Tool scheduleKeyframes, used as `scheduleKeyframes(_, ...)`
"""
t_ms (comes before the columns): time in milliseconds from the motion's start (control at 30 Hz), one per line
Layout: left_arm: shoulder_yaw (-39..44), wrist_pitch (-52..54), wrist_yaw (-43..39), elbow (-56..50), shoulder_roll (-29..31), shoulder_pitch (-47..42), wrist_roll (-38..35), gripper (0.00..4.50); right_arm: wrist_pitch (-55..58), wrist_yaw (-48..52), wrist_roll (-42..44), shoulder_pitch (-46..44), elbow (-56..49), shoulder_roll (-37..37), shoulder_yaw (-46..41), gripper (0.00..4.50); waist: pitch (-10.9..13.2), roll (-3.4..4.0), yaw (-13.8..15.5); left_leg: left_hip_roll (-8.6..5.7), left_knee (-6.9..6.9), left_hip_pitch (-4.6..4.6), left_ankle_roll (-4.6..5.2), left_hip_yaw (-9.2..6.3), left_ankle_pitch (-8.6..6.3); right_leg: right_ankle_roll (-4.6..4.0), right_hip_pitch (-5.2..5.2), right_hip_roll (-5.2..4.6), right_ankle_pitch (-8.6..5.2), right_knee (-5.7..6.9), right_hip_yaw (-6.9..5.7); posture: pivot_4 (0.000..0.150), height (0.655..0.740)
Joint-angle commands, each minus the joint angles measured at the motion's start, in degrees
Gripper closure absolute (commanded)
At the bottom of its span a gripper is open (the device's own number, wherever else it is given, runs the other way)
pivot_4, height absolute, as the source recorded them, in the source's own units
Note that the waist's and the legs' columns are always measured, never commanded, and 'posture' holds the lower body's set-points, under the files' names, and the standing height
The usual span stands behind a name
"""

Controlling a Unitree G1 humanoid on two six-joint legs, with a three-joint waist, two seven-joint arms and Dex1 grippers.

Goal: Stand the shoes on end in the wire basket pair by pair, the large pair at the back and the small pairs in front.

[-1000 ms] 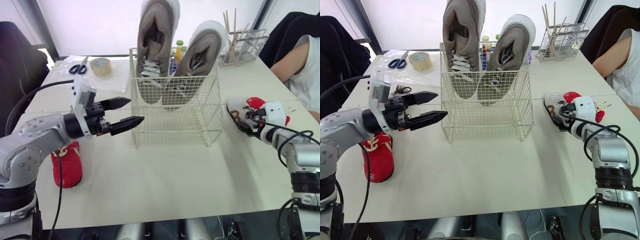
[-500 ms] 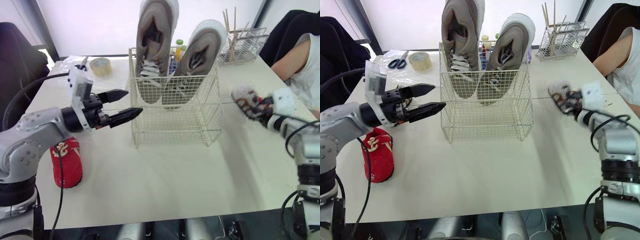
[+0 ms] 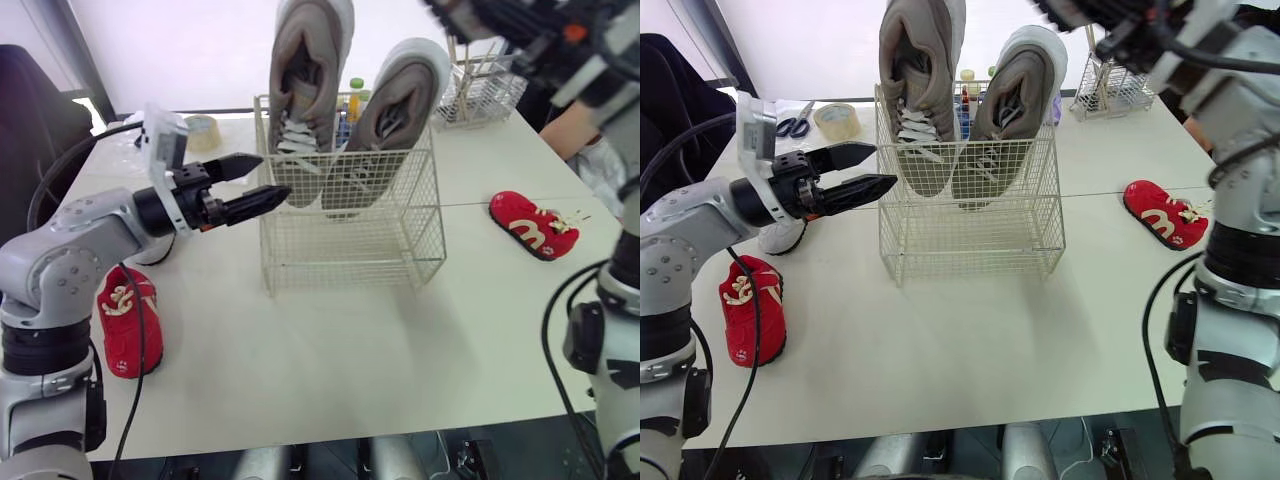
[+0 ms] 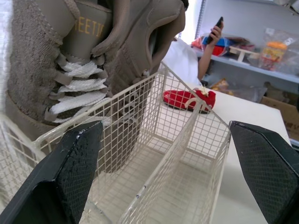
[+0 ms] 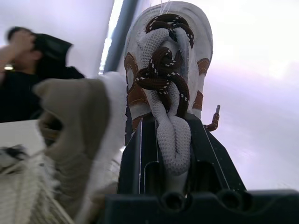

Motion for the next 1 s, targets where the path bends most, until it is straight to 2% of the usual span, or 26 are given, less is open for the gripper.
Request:
scheduleKeyframes(33, 1.49, -0.8, 0.77, -2.61, 0.35, -0.69, 0.03, 0.0, 1.48, 3.59, -0.65, -1.93, -0.79, -1.03, 3.5, 4.45, 0.0, 0.0, 0.14, -0.01, 0.0, -0.02, -0.02, 0.0, 0.01, 0.0, -0.01, 0.0, 0.0, 0.0, 0.0, 0.15, 0.74)
scheduleKeyframes(300, 3.44, -1.03, 3.28, -4.9, 0.58, 1.46, 0.2, 0.0, 1.25, 19.62, -4.44, 2.77, -5.87, -11.58, 13.72, 4.45, -0.02, -0.03, 0.09, -0.04, 0.0, -0.02, 0.07, 0.0, -0.1, 0.0, -0.01, -0.03, 0.0, -0.02, 0.0, 0.15, 0.74)
scheduleKeyframes(467, 3.56, -1.68, 4.15, -4.49, 0.45, 1.49, 0.67, 0.0, -1.21, 23.29, -4.06, 2.71, -5.69, -13.81, 10.88, 4.45, -0.03, -0.05, 0.01, -0.02, 0.0, 0.04, 0.11, -0.01, -0.23, 0.0, 0.05, -0.02, 0.0, -0.01, 0.0, 0.15, 0.74)
scheduleKeyframes(700, 3.22, -1.11, 3.82, -2.87, -0.18, -0.09, -0.68, 0.0, -1.59, 28.58, 1.44, 1.71, -7.6, -15.09, 5.44, 4.45, -0.02, -0.05, 0.1, -0.01, -0.01, -0.01, 0.04, -0.01, -0.18, 0.0, -0.01, -0.02, 0.0, -0.01, 0.0, 0.15, 0.74)
scheduleKeyframes(1000, 5.55, 6.91, 4.93, 4.93, -3.57, -7.07, -13.84, 0.0, -5.63, 34.97, 1.05, 1.81, -11.7, -16.45, 8.04, 4.45, 0.0, -0.06, -0.02, -0.01, 0.02, -0.02, 0.07, -0.02, -0.14, 0.01, -0.03, -0.02, 0.0, 0.01, 0.0, 0.15, 0.74)
